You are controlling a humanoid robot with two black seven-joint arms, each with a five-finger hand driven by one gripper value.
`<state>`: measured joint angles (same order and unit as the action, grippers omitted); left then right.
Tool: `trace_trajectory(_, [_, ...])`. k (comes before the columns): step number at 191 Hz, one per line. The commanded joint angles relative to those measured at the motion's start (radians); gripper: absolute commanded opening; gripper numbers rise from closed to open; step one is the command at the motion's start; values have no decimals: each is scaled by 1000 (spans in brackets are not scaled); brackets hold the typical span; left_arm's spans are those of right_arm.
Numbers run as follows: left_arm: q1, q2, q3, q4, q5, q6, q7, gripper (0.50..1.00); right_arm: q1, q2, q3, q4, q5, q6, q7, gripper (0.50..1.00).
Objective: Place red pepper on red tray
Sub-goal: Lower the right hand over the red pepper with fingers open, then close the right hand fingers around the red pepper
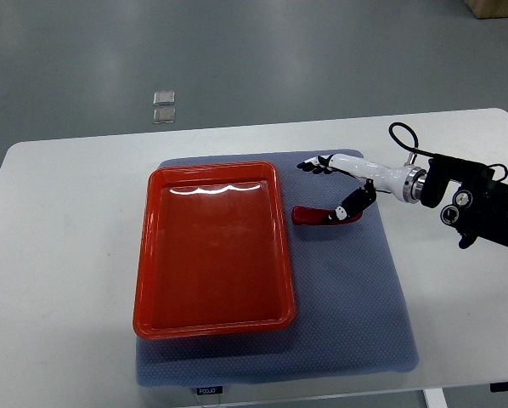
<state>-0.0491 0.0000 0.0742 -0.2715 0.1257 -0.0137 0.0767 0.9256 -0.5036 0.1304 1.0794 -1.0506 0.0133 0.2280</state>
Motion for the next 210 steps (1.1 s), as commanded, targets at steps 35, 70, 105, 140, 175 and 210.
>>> trace_trajectory(35, [0,0,-2,1,0,0,0,1000,-36,14,-2,1,-11,-38,2,919])
trace_trajectory(70, [0,0,-2,1,0,0,0,1000,-62,33,-3,-1,-25,-75,2,915])
trace_trajectory(105, [0,0,-2,0,0,0,0,1000,-68,37,-9,-4,-37,-81,2,909])
trace_trajectory(140, [2,0,-2,0,0,0,0,1000,-74,42,-12,-13,-39,-82,2,897])
trace_trajectory(175, [2,0,-2,1,0,0,0,1000,-76,53,-15,-29,-46,-82,1,889])
trace_trajectory(210, [2,0,-2,1,0,0,0,1000,-85,53,-15,-39,-81,-84,-1,832])
